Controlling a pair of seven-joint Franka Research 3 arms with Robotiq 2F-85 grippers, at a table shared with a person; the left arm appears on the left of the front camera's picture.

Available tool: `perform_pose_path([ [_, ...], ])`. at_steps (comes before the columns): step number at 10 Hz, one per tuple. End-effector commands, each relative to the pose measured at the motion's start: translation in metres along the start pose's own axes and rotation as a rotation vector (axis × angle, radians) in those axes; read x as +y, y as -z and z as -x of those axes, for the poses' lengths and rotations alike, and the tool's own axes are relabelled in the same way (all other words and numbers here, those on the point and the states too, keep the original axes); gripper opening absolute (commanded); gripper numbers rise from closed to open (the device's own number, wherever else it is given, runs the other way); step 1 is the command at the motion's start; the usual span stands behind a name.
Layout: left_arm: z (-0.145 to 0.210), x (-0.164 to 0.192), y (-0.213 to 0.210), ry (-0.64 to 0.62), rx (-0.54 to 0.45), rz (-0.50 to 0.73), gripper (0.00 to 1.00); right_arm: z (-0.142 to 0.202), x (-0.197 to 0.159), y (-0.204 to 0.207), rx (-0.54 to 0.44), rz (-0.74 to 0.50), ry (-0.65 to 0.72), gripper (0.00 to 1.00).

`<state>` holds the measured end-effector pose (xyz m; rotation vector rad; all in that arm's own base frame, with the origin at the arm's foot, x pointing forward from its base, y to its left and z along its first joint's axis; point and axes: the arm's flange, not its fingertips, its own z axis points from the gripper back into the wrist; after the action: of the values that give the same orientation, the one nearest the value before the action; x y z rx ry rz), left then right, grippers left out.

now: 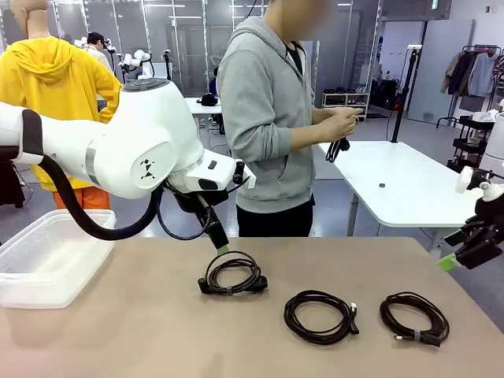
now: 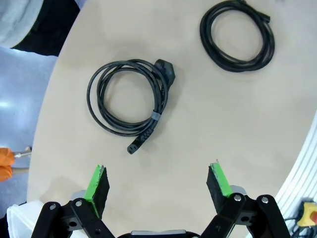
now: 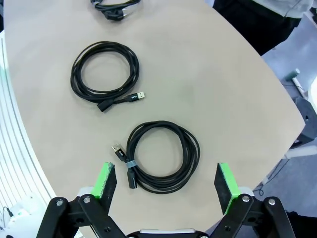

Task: Organize and store the cables.
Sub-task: Place the Power Cable into the Organizing box.

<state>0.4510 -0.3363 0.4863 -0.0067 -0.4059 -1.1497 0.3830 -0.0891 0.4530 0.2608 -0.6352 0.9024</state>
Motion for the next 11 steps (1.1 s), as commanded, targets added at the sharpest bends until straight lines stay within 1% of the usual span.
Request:
perform_pose_path([
  [1,0.000,-0.003,-0.006,0.001,-0.015,-0.006,1.00,-0.003,-0.002,0.004,0.010,-0.025,-0.007,1.00],
  [7,-0.003,-0.004,-0.003,0.008,-0.006,-0.002,1.00,-0.003,-0.002,0.004,0.010,-0.025,-0.007,1.00],
  [8,-0.003,-0.006,0.011,0.076,0.013,0.021,1.00,-0.003,-0.002,0.004,0.010,-0.025,-0.007,1.00],
  [9,-0.003,-0.003,0.020,0.065,0.046,0.019,1.00,-0.003,-0.002,0.004,0.010,-0.025,-0.007,1.00],
  [10,-0.002,0.001,0.029,0.061,0.103,0.027,1.00,-0.003,-0.002,0.004,0.010,-0.025,-0.007,1.00],
  [11,-0.001,0.009,0.038,0.085,0.115,0.044,1.00,-0.003,-0.002,0.004,0.010,-0.025,-0.007,1.00],
])
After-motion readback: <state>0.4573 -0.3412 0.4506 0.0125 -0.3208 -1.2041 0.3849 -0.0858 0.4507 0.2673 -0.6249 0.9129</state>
